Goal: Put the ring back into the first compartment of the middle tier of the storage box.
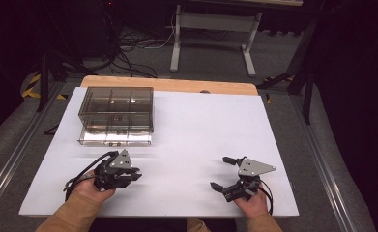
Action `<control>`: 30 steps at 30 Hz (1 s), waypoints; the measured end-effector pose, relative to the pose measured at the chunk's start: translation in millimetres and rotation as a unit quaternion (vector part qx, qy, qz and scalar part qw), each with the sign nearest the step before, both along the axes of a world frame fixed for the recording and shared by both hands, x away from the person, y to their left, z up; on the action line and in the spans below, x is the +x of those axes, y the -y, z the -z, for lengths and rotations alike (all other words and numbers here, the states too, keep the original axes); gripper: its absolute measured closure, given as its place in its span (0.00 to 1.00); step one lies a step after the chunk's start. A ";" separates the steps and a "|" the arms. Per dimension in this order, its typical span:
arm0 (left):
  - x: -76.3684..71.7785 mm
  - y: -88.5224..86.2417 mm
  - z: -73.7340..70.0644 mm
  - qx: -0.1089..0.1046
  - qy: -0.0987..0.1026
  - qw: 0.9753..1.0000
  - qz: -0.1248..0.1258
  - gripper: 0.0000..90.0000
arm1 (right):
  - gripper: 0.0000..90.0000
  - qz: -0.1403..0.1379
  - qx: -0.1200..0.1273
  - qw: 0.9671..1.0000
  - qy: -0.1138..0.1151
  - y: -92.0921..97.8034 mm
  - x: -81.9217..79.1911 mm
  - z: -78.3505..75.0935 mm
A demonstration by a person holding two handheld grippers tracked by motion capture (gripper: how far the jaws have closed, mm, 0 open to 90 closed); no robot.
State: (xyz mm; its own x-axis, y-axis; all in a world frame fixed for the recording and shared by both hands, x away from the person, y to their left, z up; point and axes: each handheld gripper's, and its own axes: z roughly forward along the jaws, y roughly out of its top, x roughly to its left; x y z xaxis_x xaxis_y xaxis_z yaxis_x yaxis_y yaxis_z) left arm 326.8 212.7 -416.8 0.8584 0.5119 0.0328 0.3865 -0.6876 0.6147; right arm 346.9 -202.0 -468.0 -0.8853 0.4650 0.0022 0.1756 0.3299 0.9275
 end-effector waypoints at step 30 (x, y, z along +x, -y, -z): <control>4.7 -10.9 -17.9 -0.023 0.015 0.999 -0.029 0.86 | 0.00 -0.001 0.003 1.000 0.003 0.9 -0.3 -0.5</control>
State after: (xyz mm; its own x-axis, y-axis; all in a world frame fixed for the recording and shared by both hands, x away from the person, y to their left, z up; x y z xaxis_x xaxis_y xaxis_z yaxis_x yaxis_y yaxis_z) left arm 331.5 223.6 -398.9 0.8267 0.5616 0.0345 0.4047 -0.6360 0.6571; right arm 346.6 -202.9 -467.5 -0.8864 0.4630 -0.0005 0.1691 0.3247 0.9306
